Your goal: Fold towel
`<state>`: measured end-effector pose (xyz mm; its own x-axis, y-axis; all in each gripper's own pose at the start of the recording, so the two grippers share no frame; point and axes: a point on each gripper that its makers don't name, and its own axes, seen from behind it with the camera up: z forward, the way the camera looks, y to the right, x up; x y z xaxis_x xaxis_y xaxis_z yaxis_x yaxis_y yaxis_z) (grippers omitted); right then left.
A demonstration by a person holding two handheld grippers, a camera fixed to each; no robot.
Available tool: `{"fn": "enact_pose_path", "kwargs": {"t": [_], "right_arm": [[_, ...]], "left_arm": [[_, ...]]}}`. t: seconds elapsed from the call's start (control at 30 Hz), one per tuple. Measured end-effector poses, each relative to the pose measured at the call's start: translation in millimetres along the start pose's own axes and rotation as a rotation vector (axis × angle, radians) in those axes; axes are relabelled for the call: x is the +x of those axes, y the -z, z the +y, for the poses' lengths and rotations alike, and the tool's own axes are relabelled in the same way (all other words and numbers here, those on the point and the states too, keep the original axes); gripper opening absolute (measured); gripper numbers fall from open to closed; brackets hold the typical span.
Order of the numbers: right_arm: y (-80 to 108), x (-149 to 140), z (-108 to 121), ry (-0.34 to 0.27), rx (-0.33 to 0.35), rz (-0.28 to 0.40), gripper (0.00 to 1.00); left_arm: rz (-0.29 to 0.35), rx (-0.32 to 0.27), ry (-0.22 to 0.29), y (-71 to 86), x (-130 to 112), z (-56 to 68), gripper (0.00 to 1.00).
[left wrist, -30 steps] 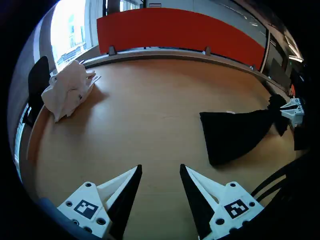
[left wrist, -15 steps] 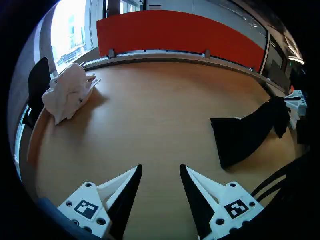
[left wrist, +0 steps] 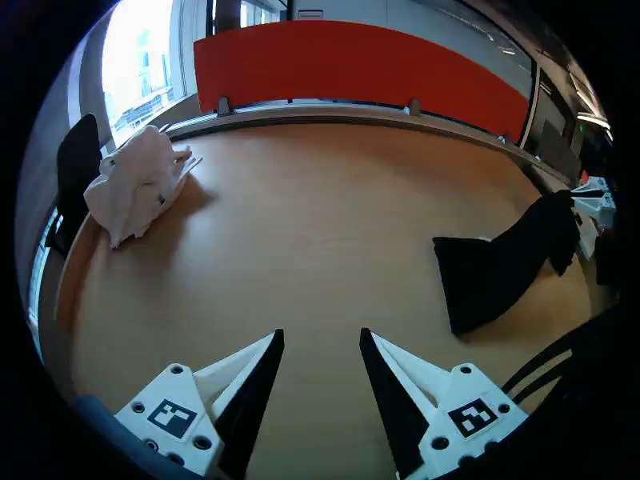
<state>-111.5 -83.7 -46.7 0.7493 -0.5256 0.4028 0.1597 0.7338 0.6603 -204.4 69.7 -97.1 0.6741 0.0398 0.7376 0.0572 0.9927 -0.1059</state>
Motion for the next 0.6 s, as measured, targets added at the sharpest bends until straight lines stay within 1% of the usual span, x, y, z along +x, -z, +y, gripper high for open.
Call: {"fn": "enact_pose_path", "kwargs": {"t": [0.27, 0.6], "right_arm": [[-4.0, -1, -8, 0.015, 0.021, -0.008, 0.07], [-15.9, -7, -32, 0.03, 0.07, -0.027, 0.07]], "left_arm": [[0.003, -0.001, 0.004, 1.3, -1, 0.2, 0.69], [0.005, -0.001, 0.003, 3.4, -1, 0.1, 0.69]]}}
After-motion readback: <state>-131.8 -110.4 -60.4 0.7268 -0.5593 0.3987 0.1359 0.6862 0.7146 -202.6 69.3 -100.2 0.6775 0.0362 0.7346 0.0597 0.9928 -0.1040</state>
